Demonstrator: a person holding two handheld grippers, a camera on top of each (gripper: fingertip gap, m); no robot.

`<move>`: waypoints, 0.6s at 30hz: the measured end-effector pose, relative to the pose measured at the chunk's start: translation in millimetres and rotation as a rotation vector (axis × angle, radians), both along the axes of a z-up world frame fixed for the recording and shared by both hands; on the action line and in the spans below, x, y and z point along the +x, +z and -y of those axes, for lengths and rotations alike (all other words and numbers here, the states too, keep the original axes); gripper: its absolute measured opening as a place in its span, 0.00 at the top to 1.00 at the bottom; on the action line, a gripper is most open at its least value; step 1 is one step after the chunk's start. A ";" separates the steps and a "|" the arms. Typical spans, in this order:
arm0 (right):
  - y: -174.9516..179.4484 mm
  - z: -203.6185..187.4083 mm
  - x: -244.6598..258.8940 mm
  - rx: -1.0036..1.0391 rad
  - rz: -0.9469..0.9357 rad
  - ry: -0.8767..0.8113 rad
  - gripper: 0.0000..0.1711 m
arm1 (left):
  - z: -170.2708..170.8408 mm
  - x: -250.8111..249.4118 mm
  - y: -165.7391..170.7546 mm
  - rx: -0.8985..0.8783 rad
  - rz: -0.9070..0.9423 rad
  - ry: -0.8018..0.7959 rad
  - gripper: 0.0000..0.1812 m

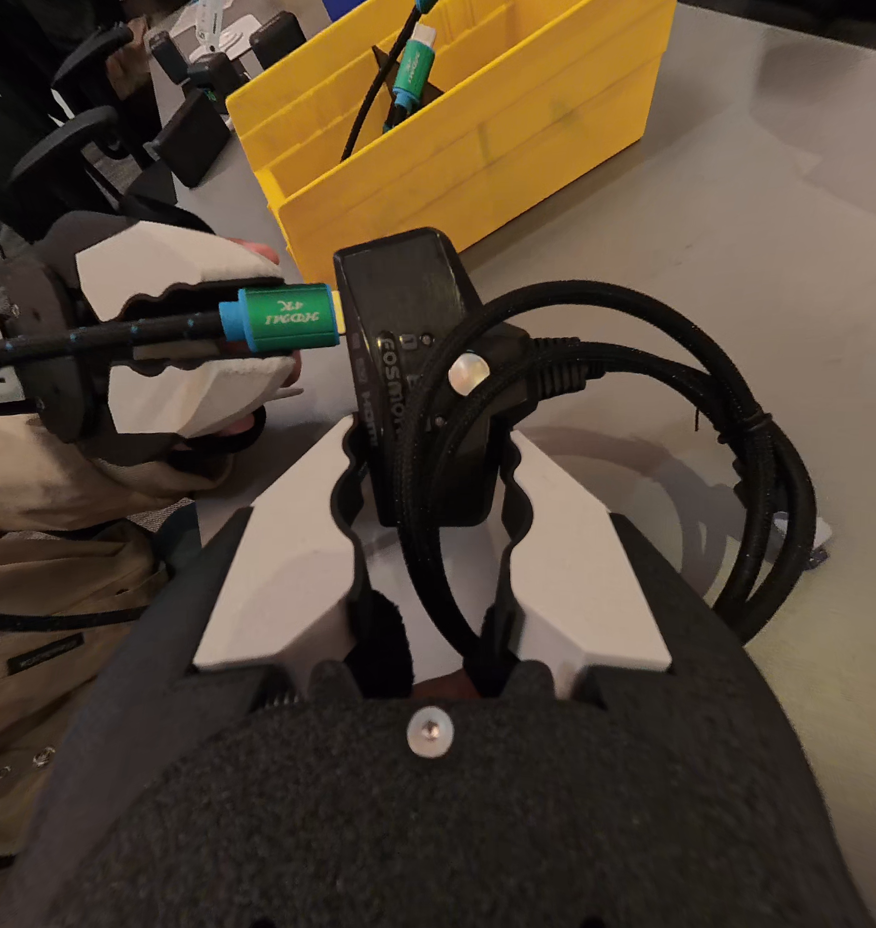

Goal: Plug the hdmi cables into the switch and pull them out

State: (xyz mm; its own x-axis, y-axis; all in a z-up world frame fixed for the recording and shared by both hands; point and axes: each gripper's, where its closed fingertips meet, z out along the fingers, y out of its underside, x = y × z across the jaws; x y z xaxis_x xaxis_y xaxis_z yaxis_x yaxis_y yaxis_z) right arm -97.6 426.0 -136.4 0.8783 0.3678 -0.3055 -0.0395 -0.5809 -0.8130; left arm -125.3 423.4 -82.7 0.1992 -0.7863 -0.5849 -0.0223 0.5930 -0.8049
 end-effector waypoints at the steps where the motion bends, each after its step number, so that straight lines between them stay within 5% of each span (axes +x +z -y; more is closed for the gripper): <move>1: 0.2 0.2 -0.8 -0.003 -0.001 0.001 0.69 | 0.1 -0.6 1.1 -0.005 0.009 -0.002 0.89; 15: -13.9 -8.7 21.7 -0.025 0.210 -0.166 0.69 | -11.4 6.9 -22.1 -0.183 -0.133 0.049 0.86; 18: -18.1 -8.3 25.1 -0.030 0.280 -0.181 0.69 | -17.0 8.2 -29.3 -0.193 -0.170 0.091 0.97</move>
State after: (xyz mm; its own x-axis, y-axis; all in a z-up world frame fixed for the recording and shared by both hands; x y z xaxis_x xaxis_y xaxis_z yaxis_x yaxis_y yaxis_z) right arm -72.5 434.3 -154.5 0.9800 0.1924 -0.0511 0.0782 -0.6083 -0.7899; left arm -117.1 440.4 -112.0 0.1857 -0.8698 -0.4572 -0.2128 0.4186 -0.8829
